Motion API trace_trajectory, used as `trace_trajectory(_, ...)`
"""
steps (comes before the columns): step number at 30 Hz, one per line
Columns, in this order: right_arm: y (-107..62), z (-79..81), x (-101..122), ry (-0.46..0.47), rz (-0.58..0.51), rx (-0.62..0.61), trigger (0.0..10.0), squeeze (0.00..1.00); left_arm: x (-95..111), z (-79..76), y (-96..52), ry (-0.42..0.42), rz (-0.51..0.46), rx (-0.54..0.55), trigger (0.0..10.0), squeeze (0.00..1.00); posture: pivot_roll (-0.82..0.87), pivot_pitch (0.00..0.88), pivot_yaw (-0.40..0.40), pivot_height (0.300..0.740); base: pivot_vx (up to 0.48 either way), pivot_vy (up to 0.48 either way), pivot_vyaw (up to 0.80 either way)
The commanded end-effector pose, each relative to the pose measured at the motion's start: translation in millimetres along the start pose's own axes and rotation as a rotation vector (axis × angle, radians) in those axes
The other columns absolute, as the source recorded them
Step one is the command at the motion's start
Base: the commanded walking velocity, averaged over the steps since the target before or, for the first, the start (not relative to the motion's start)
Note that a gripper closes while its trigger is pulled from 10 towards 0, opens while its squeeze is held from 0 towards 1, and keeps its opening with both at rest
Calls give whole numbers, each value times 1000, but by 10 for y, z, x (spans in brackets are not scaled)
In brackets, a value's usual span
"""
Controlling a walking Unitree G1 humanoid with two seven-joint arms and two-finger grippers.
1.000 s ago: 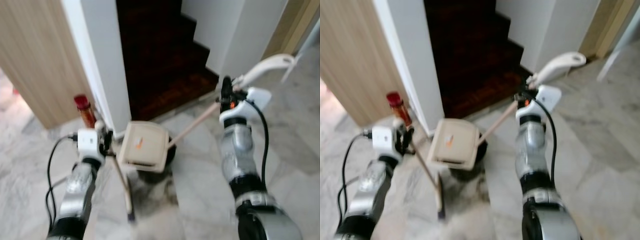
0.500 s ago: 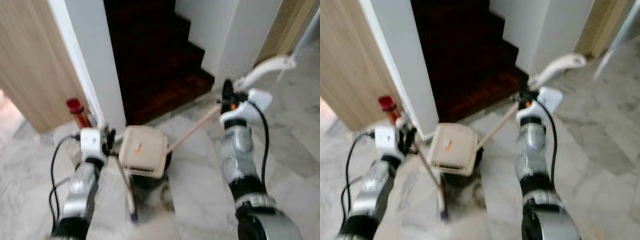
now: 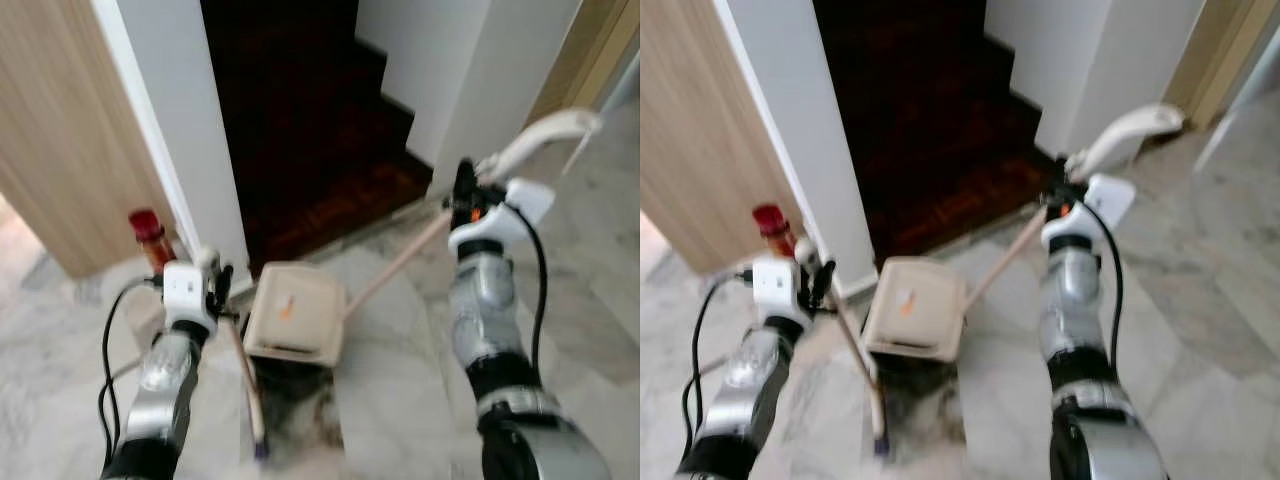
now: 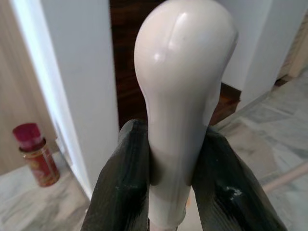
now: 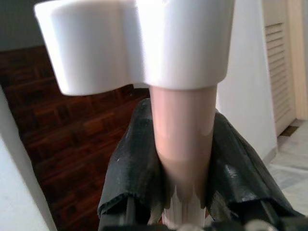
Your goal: Sweep floor
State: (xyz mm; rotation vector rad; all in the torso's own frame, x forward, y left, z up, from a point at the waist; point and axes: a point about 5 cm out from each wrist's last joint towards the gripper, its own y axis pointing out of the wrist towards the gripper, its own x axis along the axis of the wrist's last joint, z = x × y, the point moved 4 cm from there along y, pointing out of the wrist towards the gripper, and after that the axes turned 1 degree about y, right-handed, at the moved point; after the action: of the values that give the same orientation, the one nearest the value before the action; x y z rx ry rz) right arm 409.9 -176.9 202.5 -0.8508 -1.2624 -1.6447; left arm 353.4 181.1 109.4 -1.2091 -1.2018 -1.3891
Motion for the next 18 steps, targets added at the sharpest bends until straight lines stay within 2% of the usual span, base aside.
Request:
trace_trajectory(1, 60, 111, 141, 35, -61, 16, 10000, 0, 140, -21, 46, 1, -57, -11, 10000, 0, 45, 75, -12, 740, 255, 0, 0)
trace_trajectory(5, 93, 109, 194, 34, -76, 13, 10000, 0, 98, -32, 5, -1, -47, -18, 10000, 0, 43, 76, -11, 740, 0, 0, 0)
trace_trajectory(12, 209, 140, 327, 15, -110, 28, 10000, 0, -101, 62, -198, 17, 18, -6, 10000, 0, 50, 76, -12, 740, 0, 0, 0)
trace_trajectory(16, 319, 231, 448, -17, -137, 78, 10000, 0, -129, 108, -243, 19, 26, 10, 10000, 0, 55, 75, -16, 740, 0, 0, 0)
trace_trajectory(18, 385, 321, 538, -62, -162, 121, 10000, 0, -124, 99, -242, 21, 24, 11, 10000, 0, 56, 73, -19, 740, 0, 0, 0)
